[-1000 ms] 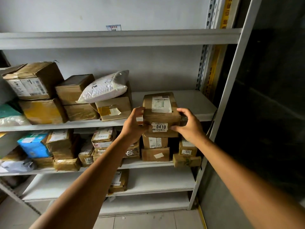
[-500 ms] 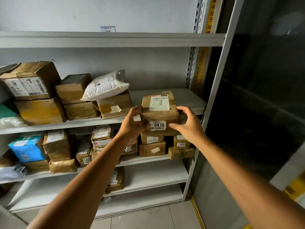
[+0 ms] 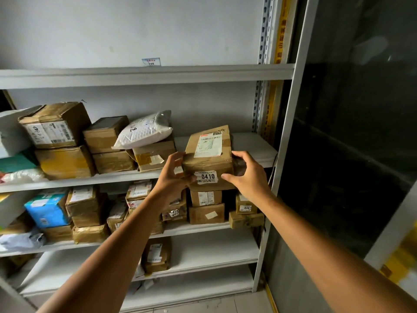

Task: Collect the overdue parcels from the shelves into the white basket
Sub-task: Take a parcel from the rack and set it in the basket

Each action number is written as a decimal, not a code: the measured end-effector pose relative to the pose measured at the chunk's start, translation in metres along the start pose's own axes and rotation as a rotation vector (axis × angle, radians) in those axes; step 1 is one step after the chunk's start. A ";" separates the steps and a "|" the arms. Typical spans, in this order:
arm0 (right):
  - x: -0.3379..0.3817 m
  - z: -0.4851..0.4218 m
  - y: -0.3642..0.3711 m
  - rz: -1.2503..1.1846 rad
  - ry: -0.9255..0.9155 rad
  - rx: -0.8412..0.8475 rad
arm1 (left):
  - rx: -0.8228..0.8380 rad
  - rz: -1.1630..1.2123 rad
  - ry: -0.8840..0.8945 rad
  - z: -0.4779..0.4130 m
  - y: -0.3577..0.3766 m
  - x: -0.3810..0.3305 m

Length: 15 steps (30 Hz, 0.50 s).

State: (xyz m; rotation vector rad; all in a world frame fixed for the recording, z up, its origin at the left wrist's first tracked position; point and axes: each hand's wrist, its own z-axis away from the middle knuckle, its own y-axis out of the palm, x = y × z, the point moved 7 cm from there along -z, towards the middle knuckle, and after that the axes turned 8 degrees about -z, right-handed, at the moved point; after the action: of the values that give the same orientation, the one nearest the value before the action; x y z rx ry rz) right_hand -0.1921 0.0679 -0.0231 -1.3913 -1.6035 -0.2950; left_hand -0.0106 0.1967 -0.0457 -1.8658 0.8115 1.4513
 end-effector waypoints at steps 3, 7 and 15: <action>0.001 0.000 -0.001 -0.015 -0.024 -0.012 | -0.019 -0.026 0.018 0.001 0.000 -0.003; 0.002 0.000 -0.001 -0.020 -0.057 -0.007 | -0.032 -0.054 0.023 0.002 -0.002 -0.002; -0.003 -0.005 0.001 -0.058 -0.052 0.007 | -0.056 -0.087 0.038 -0.004 -0.005 0.000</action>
State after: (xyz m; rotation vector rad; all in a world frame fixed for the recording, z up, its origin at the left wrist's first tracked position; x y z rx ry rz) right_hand -0.1890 0.0631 -0.0238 -1.3584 -1.6879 -0.2895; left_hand -0.0050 0.1967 -0.0441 -1.9511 0.7055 1.4018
